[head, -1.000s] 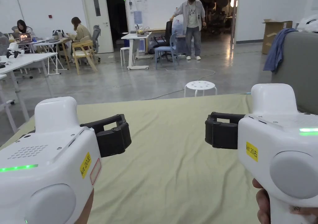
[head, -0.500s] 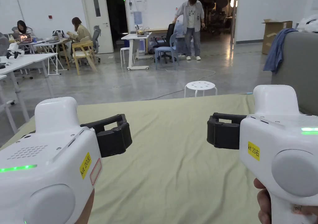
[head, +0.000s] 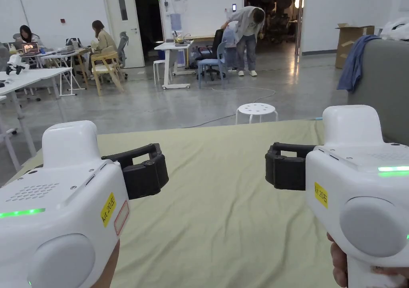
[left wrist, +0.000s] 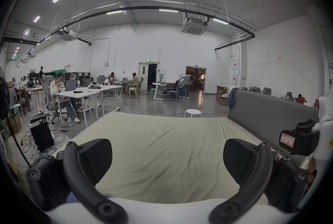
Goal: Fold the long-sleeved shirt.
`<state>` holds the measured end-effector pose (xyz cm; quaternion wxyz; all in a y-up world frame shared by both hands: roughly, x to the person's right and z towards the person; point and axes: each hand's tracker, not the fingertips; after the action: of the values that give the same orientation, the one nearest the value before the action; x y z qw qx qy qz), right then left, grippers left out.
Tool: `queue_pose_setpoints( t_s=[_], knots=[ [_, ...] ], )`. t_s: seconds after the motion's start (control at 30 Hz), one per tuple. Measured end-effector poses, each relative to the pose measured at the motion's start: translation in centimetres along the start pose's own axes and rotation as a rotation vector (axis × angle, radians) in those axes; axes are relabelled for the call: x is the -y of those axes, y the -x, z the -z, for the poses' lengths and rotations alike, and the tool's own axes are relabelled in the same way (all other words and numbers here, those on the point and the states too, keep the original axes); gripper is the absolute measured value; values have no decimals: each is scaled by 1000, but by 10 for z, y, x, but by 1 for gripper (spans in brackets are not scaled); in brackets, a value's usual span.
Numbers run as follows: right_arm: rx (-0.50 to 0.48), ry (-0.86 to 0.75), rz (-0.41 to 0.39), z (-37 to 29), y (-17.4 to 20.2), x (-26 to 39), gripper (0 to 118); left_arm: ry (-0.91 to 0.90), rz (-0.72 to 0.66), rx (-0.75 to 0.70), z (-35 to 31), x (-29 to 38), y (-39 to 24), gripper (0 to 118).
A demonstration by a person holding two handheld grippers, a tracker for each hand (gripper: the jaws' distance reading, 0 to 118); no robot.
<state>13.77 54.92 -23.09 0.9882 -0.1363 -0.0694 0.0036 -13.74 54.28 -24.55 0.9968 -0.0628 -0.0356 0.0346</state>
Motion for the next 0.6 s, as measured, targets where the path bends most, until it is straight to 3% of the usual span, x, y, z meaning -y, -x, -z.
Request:
queue_pose_setpoints(
  t_s=[0.23, 0.6],
  knots=[
    [-8, 65, 91, 9, -10, -1, 117, 4, 4, 5, 0, -1, -2, 118],
    [-24, 78, 99, 9, -14, 1, 118, 5, -4, 16, 0, 1, -3, 118]
  ],
)
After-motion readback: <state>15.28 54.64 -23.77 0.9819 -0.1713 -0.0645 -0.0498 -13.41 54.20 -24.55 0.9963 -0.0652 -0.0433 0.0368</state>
